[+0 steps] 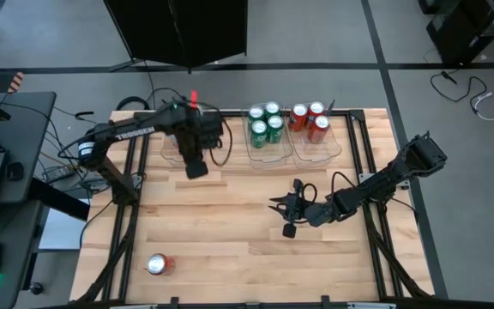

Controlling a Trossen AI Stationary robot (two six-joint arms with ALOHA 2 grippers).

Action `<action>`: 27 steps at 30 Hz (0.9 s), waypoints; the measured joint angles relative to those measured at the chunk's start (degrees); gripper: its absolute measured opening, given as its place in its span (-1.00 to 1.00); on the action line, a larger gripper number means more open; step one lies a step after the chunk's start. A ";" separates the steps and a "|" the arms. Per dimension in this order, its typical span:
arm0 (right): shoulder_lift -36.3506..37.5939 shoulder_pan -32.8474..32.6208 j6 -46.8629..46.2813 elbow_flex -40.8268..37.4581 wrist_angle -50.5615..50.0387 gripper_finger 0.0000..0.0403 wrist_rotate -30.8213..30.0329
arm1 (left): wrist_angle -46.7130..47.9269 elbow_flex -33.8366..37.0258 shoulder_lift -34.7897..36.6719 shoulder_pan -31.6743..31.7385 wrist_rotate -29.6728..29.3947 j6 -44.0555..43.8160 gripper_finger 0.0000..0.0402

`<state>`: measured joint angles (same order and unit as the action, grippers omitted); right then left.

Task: Sort soda cans
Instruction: Put the orange soda can into the right transparent bin

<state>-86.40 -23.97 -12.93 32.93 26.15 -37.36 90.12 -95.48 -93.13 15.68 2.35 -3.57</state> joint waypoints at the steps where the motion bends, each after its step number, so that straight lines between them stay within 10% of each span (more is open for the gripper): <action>1: -0.07 0.00 0.00 0.00 0.03 -0.55 0.07 | -0.05 0.00 0.15 -2.01 0.07 -1.37 -0.91; 17: -0.74 0.15 -0.02 0.00 1.55 -0.55 1.55 | -0.20 0.15 2.18 -35.28 -4.25 -24.53 -0.99; 27: -0.74 0.15 -0.02 0.00 1.73 -0.51 1.59 | -0.15 0.14 3.79 -53.04 -4.42 -59.96 -0.99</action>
<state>-87.13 -23.81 -12.95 32.93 27.88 -35.77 89.98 -95.34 -89.34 -37.36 -2.07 -63.53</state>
